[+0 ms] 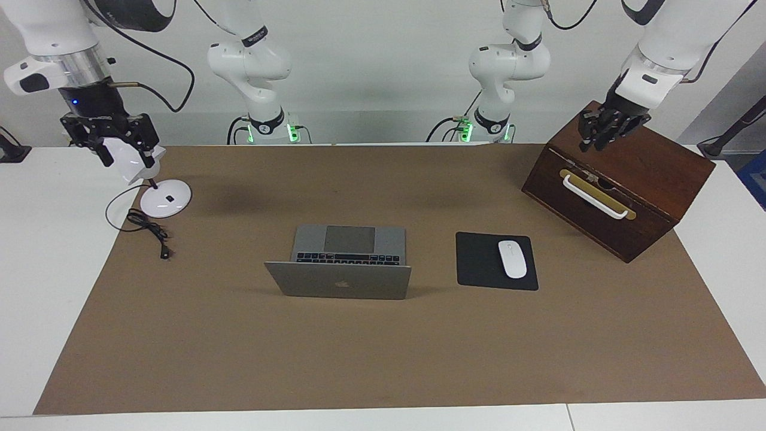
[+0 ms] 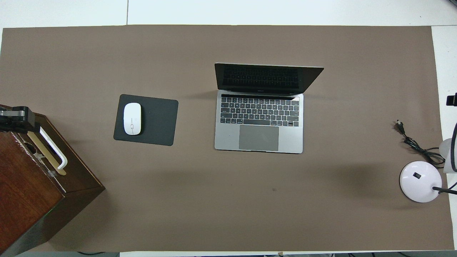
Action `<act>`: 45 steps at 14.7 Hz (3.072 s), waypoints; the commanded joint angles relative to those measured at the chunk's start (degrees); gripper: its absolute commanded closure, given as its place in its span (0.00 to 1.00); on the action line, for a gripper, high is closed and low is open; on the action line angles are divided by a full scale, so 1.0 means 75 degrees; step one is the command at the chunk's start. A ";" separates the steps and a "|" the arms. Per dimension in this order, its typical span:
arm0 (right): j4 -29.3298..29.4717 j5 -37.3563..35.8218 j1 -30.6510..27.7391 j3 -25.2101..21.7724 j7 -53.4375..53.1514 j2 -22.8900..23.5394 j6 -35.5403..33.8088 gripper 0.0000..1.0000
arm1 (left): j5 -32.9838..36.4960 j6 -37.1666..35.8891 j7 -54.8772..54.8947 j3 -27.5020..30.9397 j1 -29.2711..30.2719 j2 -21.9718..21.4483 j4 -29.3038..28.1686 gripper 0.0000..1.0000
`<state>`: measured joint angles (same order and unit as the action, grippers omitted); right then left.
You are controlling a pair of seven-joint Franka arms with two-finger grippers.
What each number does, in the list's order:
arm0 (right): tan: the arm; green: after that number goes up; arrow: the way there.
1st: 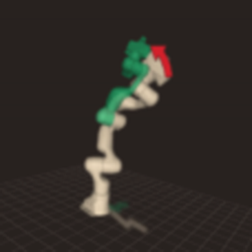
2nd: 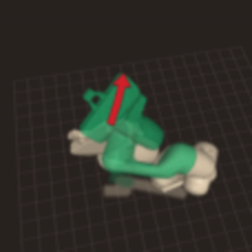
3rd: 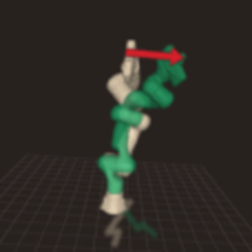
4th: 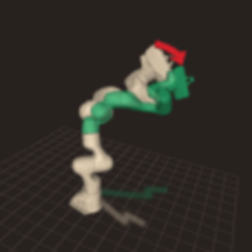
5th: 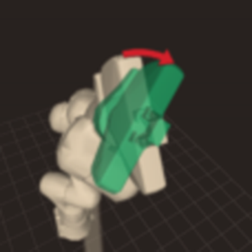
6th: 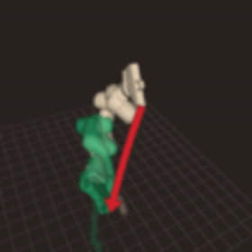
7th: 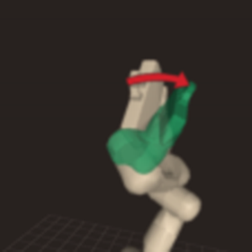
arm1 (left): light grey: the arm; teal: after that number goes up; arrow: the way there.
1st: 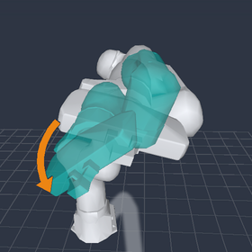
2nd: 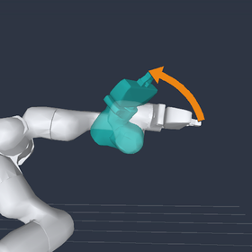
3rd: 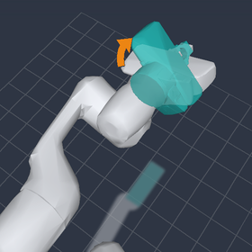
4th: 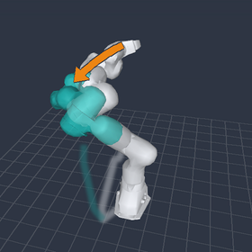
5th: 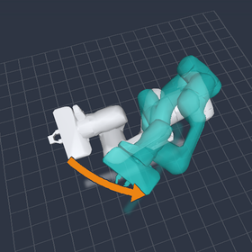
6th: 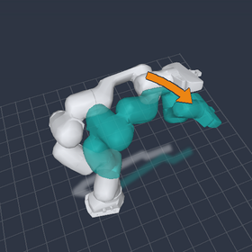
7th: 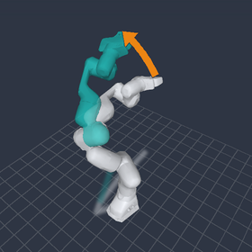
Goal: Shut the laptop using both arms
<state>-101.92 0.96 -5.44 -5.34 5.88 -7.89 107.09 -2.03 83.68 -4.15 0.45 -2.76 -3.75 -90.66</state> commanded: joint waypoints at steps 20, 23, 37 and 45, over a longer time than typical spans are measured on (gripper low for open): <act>0.5117 -0.0560 0.1813 -0.0038 -0.2536 0.5505 0.1612 1.00 | -0.1792 0.6850 -0.0173 -0.0143 -0.2196 -0.2184 -0.5360 1.00; 0.5117 -0.0983 0.2411 -0.0038 -0.3443 0.5529 0.1356 1.00 | -0.1792 0.8222 -0.0173 -0.0143 -0.3040 -0.2137 -0.6086 1.00; 0.5539 -0.0925 0.3105 0.0734 -0.4007 0.5494 -0.0145 1.00 | -0.1792 1.4349 0.0132 -0.0154 -0.5140 0.0404 -0.7694 1.00; 0.5539 -0.1031 0.3210 0.0689 -0.4030 0.5506 0.0251 1.00 | -0.1757 1.5596 0.0084 -0.0143 -0.5573 0.1741 -0.7332 1.00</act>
<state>-61.57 -5.72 18.62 -0.04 -23.21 32.57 107.39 -14.71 199.46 -3.95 -1.49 -43.43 7.26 -147.68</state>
